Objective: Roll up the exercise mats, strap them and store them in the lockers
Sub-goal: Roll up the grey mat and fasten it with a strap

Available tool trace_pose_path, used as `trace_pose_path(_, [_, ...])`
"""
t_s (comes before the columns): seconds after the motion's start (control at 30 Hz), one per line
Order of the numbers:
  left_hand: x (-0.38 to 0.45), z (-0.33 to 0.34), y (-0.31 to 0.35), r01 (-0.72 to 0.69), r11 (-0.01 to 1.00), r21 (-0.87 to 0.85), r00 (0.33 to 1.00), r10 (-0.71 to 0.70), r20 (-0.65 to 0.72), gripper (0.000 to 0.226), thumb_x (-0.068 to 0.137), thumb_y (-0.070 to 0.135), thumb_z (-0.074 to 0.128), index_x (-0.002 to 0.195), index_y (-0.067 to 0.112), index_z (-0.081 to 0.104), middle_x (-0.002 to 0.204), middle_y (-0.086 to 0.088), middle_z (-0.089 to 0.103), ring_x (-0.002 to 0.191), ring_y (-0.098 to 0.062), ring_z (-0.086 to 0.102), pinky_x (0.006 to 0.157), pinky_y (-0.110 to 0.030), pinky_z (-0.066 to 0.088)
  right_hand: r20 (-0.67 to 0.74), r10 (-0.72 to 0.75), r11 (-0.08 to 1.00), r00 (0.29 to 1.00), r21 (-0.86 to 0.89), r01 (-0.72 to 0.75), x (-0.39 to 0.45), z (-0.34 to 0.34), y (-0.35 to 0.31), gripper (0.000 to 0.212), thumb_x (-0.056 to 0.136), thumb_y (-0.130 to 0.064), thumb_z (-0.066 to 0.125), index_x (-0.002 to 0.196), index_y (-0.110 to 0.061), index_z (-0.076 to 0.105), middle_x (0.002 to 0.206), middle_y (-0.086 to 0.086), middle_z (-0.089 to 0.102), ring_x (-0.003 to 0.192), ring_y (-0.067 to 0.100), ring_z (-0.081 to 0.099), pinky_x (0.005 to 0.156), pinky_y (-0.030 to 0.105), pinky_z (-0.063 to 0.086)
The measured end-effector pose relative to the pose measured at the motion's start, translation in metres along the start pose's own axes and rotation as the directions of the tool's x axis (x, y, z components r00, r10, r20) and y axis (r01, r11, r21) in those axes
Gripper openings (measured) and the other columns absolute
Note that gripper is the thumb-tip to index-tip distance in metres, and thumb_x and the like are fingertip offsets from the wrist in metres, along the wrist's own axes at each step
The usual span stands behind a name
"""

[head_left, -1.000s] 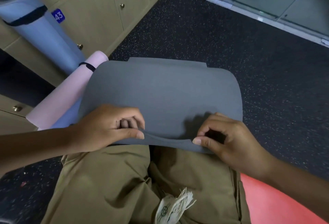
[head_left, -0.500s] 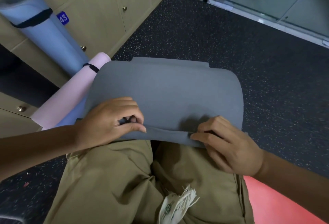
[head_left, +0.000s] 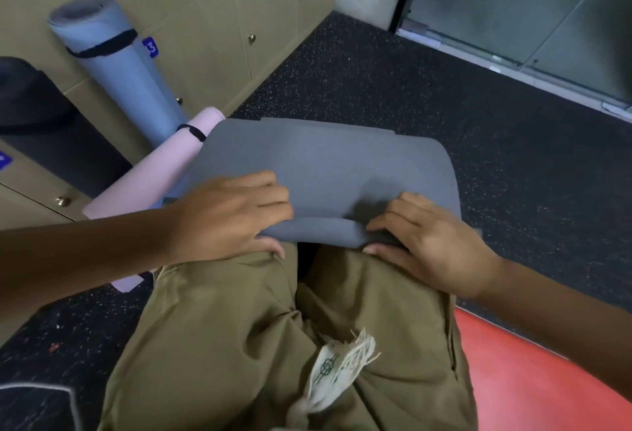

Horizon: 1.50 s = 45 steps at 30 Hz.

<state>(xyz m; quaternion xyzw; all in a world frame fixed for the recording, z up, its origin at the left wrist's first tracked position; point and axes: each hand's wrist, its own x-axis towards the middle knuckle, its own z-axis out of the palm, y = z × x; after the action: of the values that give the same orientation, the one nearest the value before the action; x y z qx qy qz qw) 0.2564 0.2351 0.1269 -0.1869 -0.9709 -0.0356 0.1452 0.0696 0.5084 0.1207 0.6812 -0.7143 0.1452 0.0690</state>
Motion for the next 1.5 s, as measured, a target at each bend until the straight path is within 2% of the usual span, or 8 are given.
trace_pose_path(0.37, [0.015, -0.005, 0.041, 0.121, 0.932, 0.343, 0.992, -0.130, 0.003, 0.042, 0.070, 0.042, 0.087, 0.075, 0.011, 0.059, 0.078, -0.008, 0.056, 0.078, -0.032, 0.055, 0.062, -0.039, 0.046, -0.073, 0.077, 0.977, 0.994, -0.192, -0.090, -0.001, -0.002, -0.018, 0.037, 0.100, -0.043, 0.049, 0.097, -0.013, 0.070, 0.088, 0.003, 0.066, 0.083, 0.028, 0.061, 0.085, 0.037, 0.040])
trace_pose_path(0.57, [0.008, 0.009, 0.042, 0.281, 0.951, 0.126, 0.958, -0.269, -0.099, 0.029, 0.081, 0.031, 0.081, 0.077, 0.010, 0.061, 0.080, -0.007, 0.058, 0.076, -0.031, 0.058, 0.061, -0.038, 0.046, -0.086, 0.107, 0.943, 0.991, -0.307, -0.128, -0.002, 0.001, -0.025, 0.034, 0.103, -0.033, 0.045, 0.092, -0.009, 0.066, 0.081, 0.005, 0.061, 0.085, 0.031, 0.056, 0.077, 0.039, 0.036])
trace_pose_path(0.73, [-0.001, 0.016, 0.030, 0.407, 0.904, -0.133, 0.901, -0.421, -0.103, 0.038, 0.092, 0.051, 0.051, 0.087, 0.015, 0.062, 0.083, 0.001, 0.060, 0.080, -0.024, 0.058, 0.069, -0.038, 0.049, -0.067, 0.226, 0.960, 0.972, -0.153, -0.234, -0.006, 0.006, -0.028, 0.033, 0.104, -0.035, 0.043, 0.106, -0.010, 0.063, 0.096, 0.007, 0.060, 0.087, 0.029, 0.052, 0.077, 0.045, 0.046])
trace_pose_path(0.93, [0.000, 0.016, 0.013, 0.440, 0.848, -0.297, 0.877, -0.477, -0.062, 0.038, 0.090, 0.056, 0.054, 0.081, 0.021, 0.065, 0.075, 0.015, 0.057, 0.071, -0.003, 0.049, 0.080, -0.028, 0.036, 0.011, 0.304, 0.948, 0.953, 0.099, -0.303, -0.010, 0.006, -0.022, 0.046, 0.098, -0.055, 0.051, 0.119, -0.015, 0.059, 0.112, 0.002, 0.053, 0.100, 0.024, 0.051, 0.090, 0.039, 0.044])
trace_pose_path(1.03, [-0.001, 0.016, 0.006, 0.458, 0.806, -0.374, 0.866, -0.500, -0.018, 0.039, 0.091, 0.057, 0.052, 0.083, 0.022, 0.068, 0.076, 0.015, 0.059, 0.072, -0.004, 0.052, 0.073, -0.033, 0.045, 0.016, 0.323, 0.934, 0.946, 0.155, -0.321, -0.007, 0.007, -0.019, 0.046, 0.096, -0.057, 0.051, 0.115, -0.016, 0.061, 0.107, -0.001, 0.057, 0.099, 0.021, 0.053, 0.091, 0.036, 0.042])
trace_pose_path(1.17, [-0.004, 0.020, 0.003, 0.441, 0.855, -0.271, 0.869, -0.483, -0.110, 0.042, 0.094, 0.055, 0.054, 0.084, 0.017, 0.070, 0.077, 0.008, 0.063, 0.069, -0.017, 0.059, 0.065, -0.041, 0.052, 0.036, 0.350, 0.916, 0.936, 0.197, -0.350, -0.002, 0.006, -0.015, 0.043, 0.097, -0.057, 0.047, 0.111, -0.019, 0.062, 0.102, -0.006, 0.058, 0.096, 0.016, 0.052, 0.089, 0.031, 0.037])
trace_pose_path(1.27, [-0.007, 0.026, 0.002, 0.403, 0.913, 0.065, 0.886, -0.371, -0.278, 0.049, 0.097, 0.055, 0.053, 0.078, 0.012, 0.066, 0.071, -0.003, 0.059, 0.060, -0.027, 0.061, 0.052, -0.035, 0.048, 0.069, 0.363, 0.907, 0.929, 0.200, -0.370, 0.001, 0.006, -0.012, 0.044, 0.099, -0.057, 0.044, 0.112, -0.019, 0.062, 0.105, -0.005, 0.060, 0.098, 0.017, 0.054, 0.088, 0.034, 0.046])
trace_pose_path(1.5, [-0.008, 0.026, -0.012, 0.256, 0.862, 0.438, 0.950, -0.139, -0.281, 0.060, 0.106, 0.058, 0.042, 0.071, 0.010, 0.050, 0.066, -0.009, 0.044, 0.063, -0.028, 0.050, 0.056, -0.040, 0.039, 0.053, 0.300, 0.946, 0.953, 0.113, -0.304, 0.008, 0.005, -0.006, 0.038, 0.104, -0.050, 0.040, 0.114, -0.021, 0.062, 0.108, -0.005, 0.059, 0.100, 0.022, 0.059, 0.073, 0.044, 0.054])
